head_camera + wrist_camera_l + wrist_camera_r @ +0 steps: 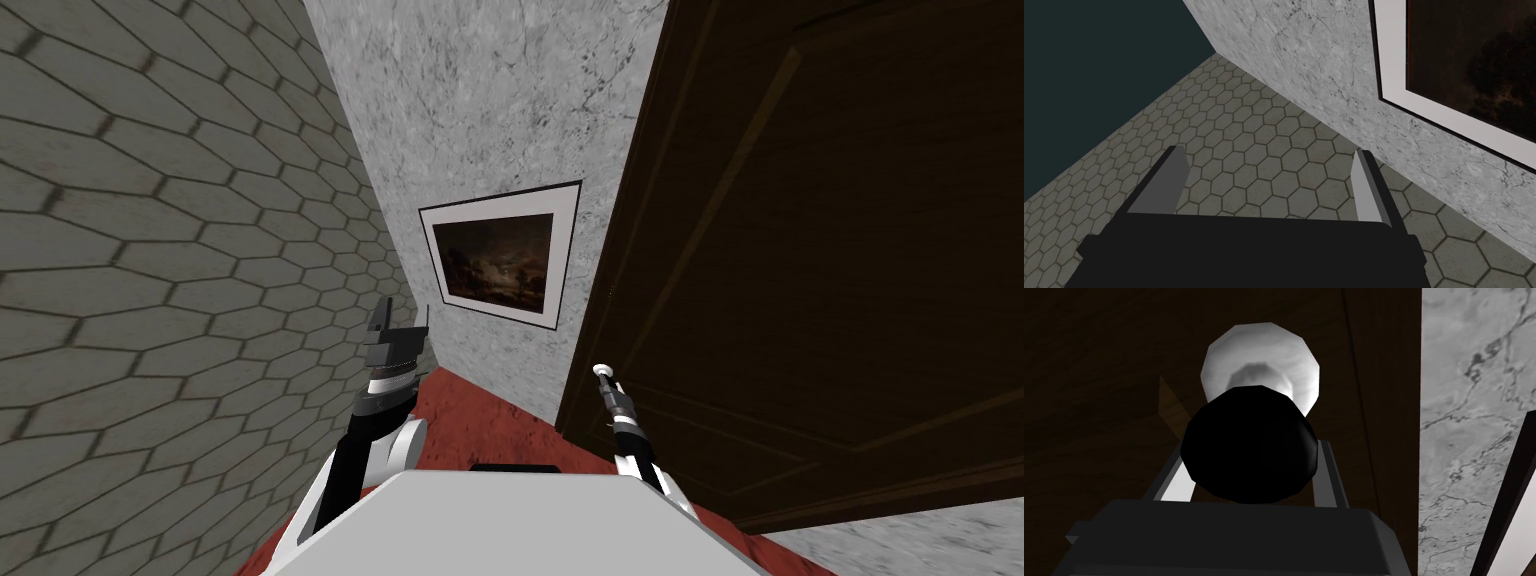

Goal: Pull the door open

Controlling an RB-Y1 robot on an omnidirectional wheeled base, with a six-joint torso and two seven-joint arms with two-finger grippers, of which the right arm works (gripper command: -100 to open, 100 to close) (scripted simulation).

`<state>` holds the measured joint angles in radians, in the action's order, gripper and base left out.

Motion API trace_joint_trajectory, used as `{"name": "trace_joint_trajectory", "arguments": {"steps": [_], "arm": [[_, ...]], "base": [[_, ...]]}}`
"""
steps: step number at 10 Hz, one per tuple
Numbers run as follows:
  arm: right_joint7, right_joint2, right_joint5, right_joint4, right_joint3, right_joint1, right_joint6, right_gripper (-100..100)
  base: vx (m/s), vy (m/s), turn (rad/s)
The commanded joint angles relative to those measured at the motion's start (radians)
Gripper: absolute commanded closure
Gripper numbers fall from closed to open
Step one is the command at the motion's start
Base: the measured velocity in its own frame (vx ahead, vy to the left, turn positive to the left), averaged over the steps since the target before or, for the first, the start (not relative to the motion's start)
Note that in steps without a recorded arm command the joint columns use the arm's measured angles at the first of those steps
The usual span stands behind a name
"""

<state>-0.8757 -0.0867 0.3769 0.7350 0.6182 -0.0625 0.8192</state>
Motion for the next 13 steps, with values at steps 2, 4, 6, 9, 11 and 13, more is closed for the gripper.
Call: {"name": "trace_joint_trajectory", "arguments": {"steps": [2,4,6,9,11,13], "arm": [[0.061,-0.003,-0.024,0.0,-0.014,0.002,0.001,100],[0.124,-0.01,-0.057,-0.002,-0.031,0.005,0.003,100],[0.172,-0.014,-0.075,-0.002,-0.04,0.007,0.003,100],[0.248,-0.022,-0.113,-0.004,-0.06,0.01,0.005,100],[0.294,-0.026,-0.131,-0.005,-0.07,0.011,0.006,100],[0.334,-0.03,-0.15,-0.005,-0.08,0.013,0.006,100]], "base": [[-0.033,-0.012,0.046],[-0.034,-0.009,0.055],[-0.034,-0.008,0.033],[-0.038,-0.016,0.055],[-0.022,-0.007,0.037],[-0.04,-0.011,0.054]]}}
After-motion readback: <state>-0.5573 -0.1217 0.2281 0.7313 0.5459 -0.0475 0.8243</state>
